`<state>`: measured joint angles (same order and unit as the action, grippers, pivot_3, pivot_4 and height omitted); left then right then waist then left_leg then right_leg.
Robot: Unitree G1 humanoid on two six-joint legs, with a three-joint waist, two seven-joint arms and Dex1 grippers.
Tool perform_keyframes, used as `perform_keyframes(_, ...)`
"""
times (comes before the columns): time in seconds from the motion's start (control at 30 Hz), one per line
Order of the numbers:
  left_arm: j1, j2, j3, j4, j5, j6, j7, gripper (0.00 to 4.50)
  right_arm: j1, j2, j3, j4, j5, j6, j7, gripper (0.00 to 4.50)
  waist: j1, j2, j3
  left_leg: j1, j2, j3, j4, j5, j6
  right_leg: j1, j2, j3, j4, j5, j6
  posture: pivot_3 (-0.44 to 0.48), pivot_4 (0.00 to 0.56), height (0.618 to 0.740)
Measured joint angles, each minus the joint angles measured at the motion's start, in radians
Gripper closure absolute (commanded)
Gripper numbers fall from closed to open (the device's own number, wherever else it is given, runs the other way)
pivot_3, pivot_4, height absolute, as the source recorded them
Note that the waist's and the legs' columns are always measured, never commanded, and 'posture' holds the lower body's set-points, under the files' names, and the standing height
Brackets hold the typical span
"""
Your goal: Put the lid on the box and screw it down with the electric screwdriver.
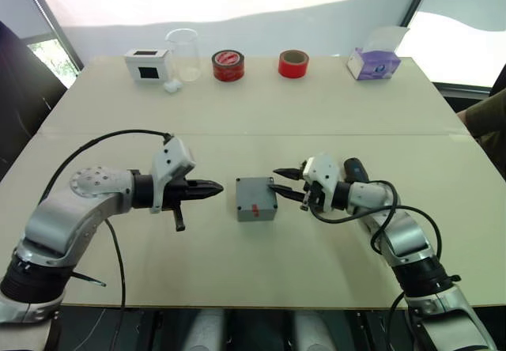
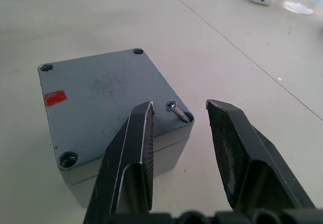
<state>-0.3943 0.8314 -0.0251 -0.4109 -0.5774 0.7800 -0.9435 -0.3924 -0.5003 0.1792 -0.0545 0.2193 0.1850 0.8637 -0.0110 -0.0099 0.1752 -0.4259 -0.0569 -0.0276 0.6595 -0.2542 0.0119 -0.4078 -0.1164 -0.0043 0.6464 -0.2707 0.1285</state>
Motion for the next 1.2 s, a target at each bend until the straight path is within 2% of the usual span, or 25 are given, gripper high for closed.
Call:
perform_keyframes(0.17,-0.001,0.000,0.000,0.000,0.001,0.000,0.003,4.50,-0.001,0.007,0.000,0.013,-0.008,-0.019,-0.005,2.79,0.000,0.000,0.000,0.000,0.000,0.000,0.000,0.000,0.000,0.000,0.000,0.000,0.000,0.000,0.000,0.000,0.150,0.740)
perform_keyframes(0.2,-0.001,0.000,0.000,0.000,0.001,0.000,0.003,4.50,-0.002,0.010,0.000,0.015,-0.009,-0.021,-0.006,3.31,0.000,0.000,0.000,0.000,0.000,0.000,0.000,0.000,0.000,0.000,0.000,0.000,0.000,0.000,0.000,0.000,0.150,0.740)
perform_keyframes(0.23,-0.001,0.000,0.000,0.001,0.001,0.000,0.003,4.50,-0.002,0.011,0.000,0.018,-0.010,-0.023,-0.007,3.50,0.000,0.000,0.000,0.000,0.000,0.000,0.000,0.000,0.000,0.000,0.000,0.000,0.000,0.000,0.000,0.000,0.150,0.740)
perform_keyframes(0.3,-0.001,0.000,0.000,0.001,0.001,0.000,0.003,4.50,-0.002,0.011,0.000,0.020,-0.013,-0.023,-0.010,4.31,0.000,0.000,0.000,0.000,0.000,0.000,0.000,0.000,0.000,0.000,0.000,0.000,0.000,0.000,0.000,0.000,0.150,0.740)
perform_keyframes(0.33,-0.001,0.000,0.000,0.001,0.001,0.000,0.003,4.50,-0.002,0.011,0.000,0.020,-0.015,-0.023,-0.010,4.42,0.000,0.000,0.000,0.000,0.000,0.000,0.000,0.000,0.000,0.000,0.000,0.000,0.000,0.000,0.000,0.000,0.150,0.740)
perform_keyframes(0.67,-0.001,0.000,-0.002,0.002,0.004,-0.002,0.003,4.50,-0.004,0.011,0.000,0.017,-0.016,-0.010,0.002,4.42,0.000,0.000,0.000,0.000,0.000,0.000,0.000,0.000,0.000,0.000,0.000,0.000,0.000,0.000,0.000,0.000,0.150,0.740)
perform_keyframes(0.83,0.000,-0.009,-0.004,0.002,0.016,-0.004,0.009,4.50,-0.038,0.000,0.000,-0.008,0.012,0.103,0.029,4.42,0.000,0.000,0.000,0.000,0.000,0.000,0.000,0.000,0.000,0.000,0.000,0.000,0.000,0.000,0.000,0.000,0.150,0.740)
perform_keyframes(1.2,0.021,-0.030,-0.023,-0.002,0.025,-0.004,0.031,4.50,-0.109,-0.035,0.010,-0.013,0.012,0.216,0.085,4.42,0.000,0.000,0.000,0.000,0.000,0.000,0.000,0.000,0.000,0.000,0.000,0.000,0.000,0.000,0.000,0.000,0.150,0.740)
